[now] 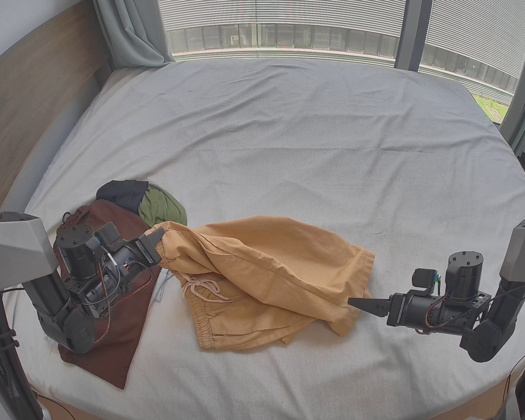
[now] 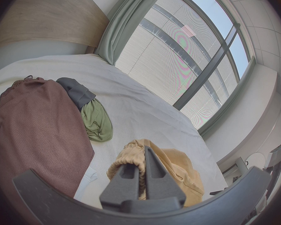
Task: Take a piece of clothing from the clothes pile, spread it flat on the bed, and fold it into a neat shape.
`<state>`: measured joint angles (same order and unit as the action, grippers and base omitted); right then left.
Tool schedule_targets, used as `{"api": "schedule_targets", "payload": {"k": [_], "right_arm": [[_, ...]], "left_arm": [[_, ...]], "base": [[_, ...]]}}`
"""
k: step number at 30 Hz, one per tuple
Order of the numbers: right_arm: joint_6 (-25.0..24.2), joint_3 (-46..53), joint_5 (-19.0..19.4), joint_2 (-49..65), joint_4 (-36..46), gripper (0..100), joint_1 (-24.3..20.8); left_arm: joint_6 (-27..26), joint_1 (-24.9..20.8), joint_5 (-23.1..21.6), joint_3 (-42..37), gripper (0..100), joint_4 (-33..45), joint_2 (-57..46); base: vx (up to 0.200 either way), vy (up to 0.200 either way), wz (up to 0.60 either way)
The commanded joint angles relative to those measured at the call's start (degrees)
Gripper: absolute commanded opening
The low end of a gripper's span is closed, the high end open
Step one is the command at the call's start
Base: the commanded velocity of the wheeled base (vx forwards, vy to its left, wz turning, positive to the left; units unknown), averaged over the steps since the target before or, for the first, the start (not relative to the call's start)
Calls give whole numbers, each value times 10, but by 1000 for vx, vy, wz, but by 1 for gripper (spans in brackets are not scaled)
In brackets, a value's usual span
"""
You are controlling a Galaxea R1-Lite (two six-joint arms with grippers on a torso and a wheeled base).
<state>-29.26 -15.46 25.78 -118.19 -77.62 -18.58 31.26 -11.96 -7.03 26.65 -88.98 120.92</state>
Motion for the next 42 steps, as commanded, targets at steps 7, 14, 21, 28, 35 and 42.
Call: {"api": "schedule_targets", "payload": {"k": [7,14,21,28,35,42], "right_arm": [[-22,2,-3,-127,-100,100,-1],[-34,-12,-1,-141,-106,100,-2],[-55,-30,0,-143,-107,100,-7],[-57,-41,0,-146,-109,100,-28],[-62,-48,-1,-138,-111,0,-27],[-62,-45,-2,-100,-110,0,-20]], "left_arm": [[0,1,0,2,0,-1,1],[0,1,0,2,0,-1,0],[0,2,0,3,0,-1,0],[0,2,-1,4,0,-1,0],[0,2,0,5,0,-1,1],[0,3,0,5,0,-1,3]], "base": [[0,0,0],[0,0,0],[0,0,0],[0,0,0],[0,0,0],[0,0,0]]}}
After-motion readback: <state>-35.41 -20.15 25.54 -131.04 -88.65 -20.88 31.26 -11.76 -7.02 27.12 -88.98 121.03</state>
